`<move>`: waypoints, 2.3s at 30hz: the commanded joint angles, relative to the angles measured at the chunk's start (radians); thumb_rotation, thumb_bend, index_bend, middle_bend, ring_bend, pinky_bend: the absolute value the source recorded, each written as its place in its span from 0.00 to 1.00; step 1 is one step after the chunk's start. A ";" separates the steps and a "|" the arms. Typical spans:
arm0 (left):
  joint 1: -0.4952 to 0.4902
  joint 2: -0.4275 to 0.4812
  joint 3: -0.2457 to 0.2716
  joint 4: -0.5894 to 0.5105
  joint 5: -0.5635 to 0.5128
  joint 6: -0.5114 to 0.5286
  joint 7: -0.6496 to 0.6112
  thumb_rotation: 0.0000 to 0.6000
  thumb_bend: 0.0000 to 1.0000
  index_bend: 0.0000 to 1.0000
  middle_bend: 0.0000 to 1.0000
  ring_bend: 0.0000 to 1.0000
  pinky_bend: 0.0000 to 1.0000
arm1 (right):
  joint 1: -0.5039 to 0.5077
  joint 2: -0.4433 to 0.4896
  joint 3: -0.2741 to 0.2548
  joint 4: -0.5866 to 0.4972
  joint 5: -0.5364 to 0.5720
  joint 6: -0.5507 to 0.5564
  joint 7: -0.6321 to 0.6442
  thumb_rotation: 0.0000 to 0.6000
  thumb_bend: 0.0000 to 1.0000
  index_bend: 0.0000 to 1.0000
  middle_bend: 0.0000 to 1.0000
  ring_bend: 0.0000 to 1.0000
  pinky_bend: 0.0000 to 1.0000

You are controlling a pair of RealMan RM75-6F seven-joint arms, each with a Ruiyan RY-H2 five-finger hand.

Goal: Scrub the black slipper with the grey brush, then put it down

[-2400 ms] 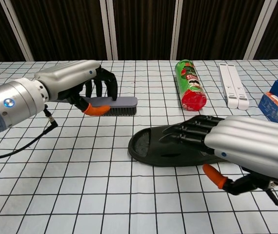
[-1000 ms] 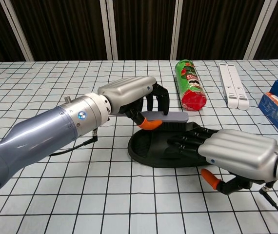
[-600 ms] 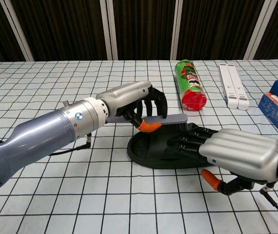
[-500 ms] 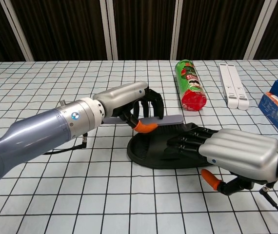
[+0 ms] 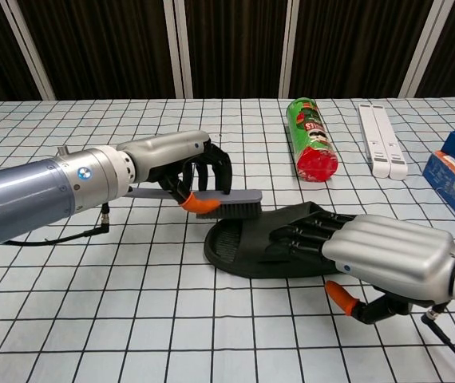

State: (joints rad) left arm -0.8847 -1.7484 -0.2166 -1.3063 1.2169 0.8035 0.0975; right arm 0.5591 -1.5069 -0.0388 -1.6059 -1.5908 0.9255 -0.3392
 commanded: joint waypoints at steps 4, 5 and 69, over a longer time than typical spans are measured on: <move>-0.017 -0.080 -0.023 0.069 0.023 0.034 -0.059 1.00 0.75 0.46 0.61 0.52 0.51 | 0.002 0.000 -0.004 -0.002 -0.002 0.005 0.006 1.00 0.78 0.00 0.00 0.00 0.01; -0.019 -0.094 -0.025 0.083 0.038 0.043 -0.086 1.00 0.75 0.46 0.61 0.53 0.51 | 0.003 0.000 -0.004 -0.003 -0.003 0.007 0.009 1.00 0.78 0.00 0.00 0.00 0.01; 0.002 0.040 -0.006 -0.079 0.090 0.095 -0.201 1.00 0.75 0.50 0.65 0.56 0.54 | -0.004 -0.001 -0.029 -0.049 -0.007 0.055 -0.053 1.00 0.79 0.00 0.00 0.00 0.01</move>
State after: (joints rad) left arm -0.8859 -1.6975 -0.2204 -1.3978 1.2900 0.8860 -0.0890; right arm 0.5563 -1.5071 -0.0680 -1.6541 -1.5965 0.9774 -0.3884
